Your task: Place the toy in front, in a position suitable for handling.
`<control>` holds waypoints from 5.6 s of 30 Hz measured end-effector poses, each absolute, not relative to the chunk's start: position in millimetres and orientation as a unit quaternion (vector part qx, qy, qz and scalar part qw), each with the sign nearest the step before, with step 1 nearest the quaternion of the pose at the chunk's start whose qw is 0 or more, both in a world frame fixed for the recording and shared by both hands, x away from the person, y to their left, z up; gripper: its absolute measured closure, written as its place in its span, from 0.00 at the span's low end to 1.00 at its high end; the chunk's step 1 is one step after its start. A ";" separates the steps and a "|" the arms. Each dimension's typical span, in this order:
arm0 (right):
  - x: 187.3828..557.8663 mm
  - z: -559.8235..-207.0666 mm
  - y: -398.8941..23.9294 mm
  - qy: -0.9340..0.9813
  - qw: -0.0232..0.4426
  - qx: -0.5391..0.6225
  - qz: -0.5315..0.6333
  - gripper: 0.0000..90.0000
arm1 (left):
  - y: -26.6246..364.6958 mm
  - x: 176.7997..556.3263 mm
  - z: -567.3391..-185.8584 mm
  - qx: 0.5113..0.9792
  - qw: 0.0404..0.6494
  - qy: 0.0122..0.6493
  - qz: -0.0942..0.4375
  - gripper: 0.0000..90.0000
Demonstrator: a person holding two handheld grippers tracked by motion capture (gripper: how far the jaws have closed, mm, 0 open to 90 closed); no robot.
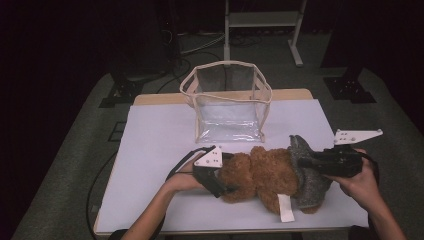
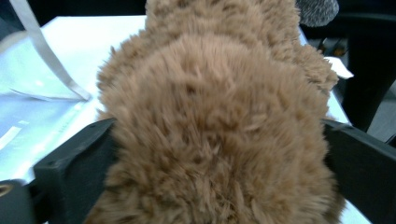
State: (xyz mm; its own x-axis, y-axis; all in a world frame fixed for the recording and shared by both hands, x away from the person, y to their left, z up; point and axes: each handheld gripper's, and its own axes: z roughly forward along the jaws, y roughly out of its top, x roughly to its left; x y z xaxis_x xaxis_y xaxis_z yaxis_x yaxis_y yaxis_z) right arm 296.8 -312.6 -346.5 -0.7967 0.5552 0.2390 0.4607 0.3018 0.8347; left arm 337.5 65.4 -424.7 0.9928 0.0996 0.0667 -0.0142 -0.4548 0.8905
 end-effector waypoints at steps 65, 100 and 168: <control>351.9 -352.9 -136.2 0.907 0.013 0.153 0.391 0.76 | 150.2 328.0 -394.2 0.870 0.474 0.075 0.115 0.30; 347.5 -349.0 -159.7 0.909 -0.001 0.191 0.371 0.76 | 138.6 324.7 -388.1 0.882 0.459 0.062 0.092 0.19; 345.4 -340.3 -160.6 0.900 0.060 0.186 0.389 0.77 | 139.6 332.6 -386.1 0.867 0.471 0.090 0.136 0.38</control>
